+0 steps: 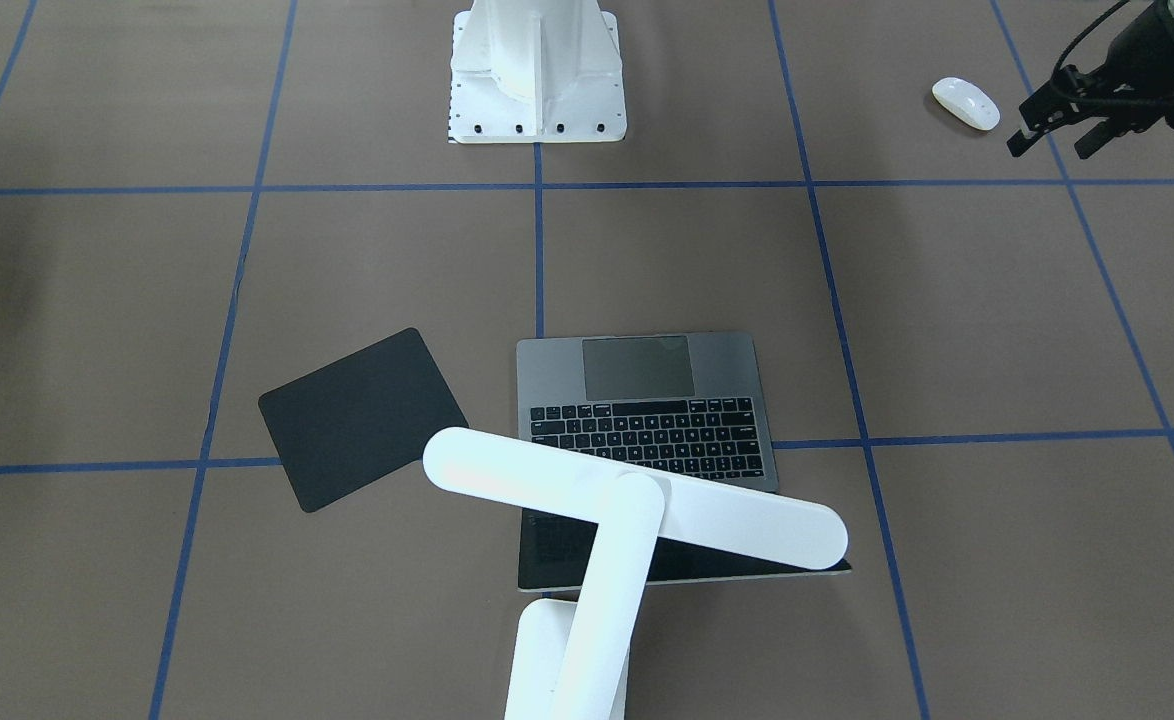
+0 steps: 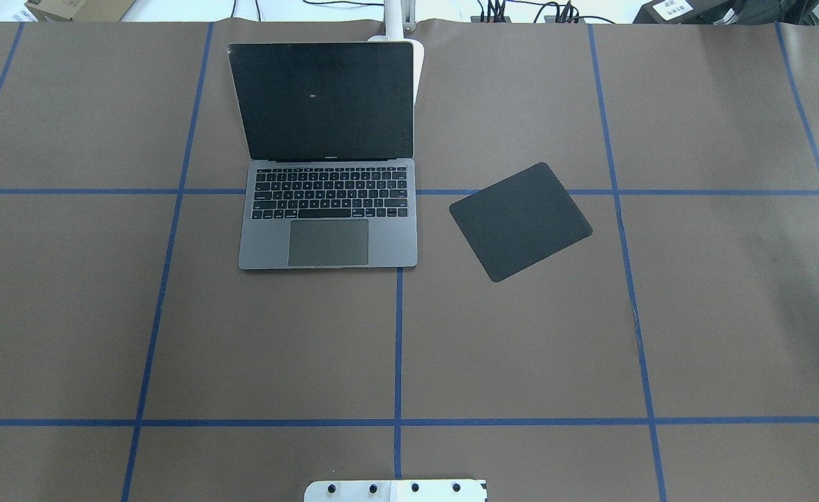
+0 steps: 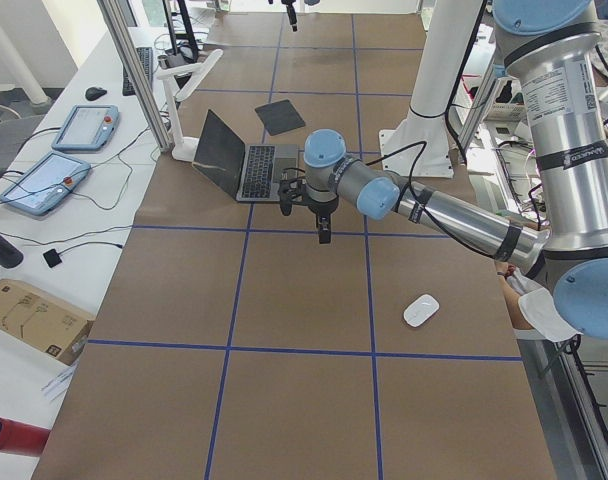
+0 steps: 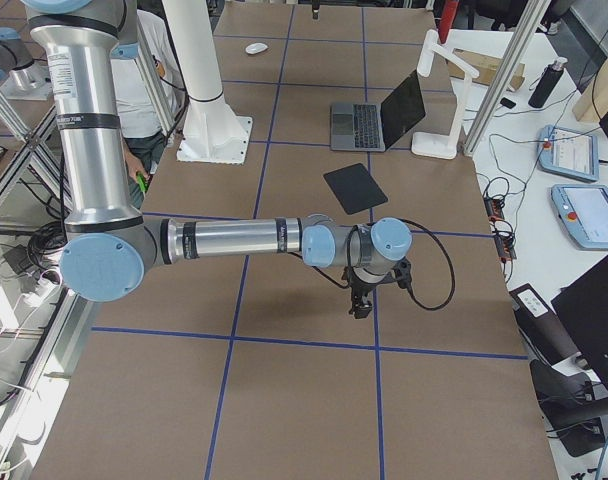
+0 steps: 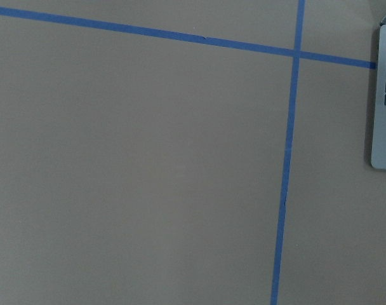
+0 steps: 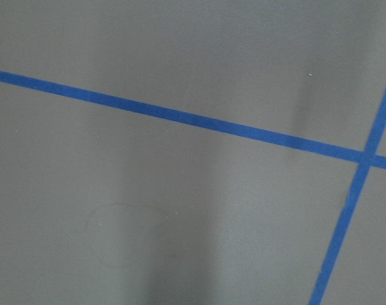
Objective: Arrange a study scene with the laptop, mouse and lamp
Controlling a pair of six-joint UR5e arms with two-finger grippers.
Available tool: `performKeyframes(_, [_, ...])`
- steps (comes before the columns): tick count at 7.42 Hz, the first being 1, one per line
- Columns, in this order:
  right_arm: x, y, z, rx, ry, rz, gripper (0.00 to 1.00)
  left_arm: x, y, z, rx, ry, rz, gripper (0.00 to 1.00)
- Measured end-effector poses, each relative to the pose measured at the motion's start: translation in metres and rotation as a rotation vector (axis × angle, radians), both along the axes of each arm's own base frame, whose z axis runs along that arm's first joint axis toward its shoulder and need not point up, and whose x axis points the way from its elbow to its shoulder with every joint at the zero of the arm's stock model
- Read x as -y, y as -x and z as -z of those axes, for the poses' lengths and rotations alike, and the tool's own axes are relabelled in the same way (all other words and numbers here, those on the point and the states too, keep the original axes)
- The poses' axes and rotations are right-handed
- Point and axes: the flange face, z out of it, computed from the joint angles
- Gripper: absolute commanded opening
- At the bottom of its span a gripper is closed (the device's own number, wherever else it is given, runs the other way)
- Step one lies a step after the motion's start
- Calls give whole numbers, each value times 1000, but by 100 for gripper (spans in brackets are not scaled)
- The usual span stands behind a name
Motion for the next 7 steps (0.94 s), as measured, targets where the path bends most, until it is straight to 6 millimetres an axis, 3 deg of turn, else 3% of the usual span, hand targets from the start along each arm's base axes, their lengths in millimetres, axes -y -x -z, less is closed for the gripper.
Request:
performKeyframes(2, [-4, -2, 4, 1, -14, 0, 99, -49, 3, -31, -7, 138, 93, 100])
performKeyframes(5, [-3, -2, 17, 7, -42, 0, 99, -101, 1, -67, 22, 373, 227, 100])
performKeyframes(7, [-3, -2, 29, 12, -65, 0, 99, -143, 30, -123, 15, 358, 244, 100])
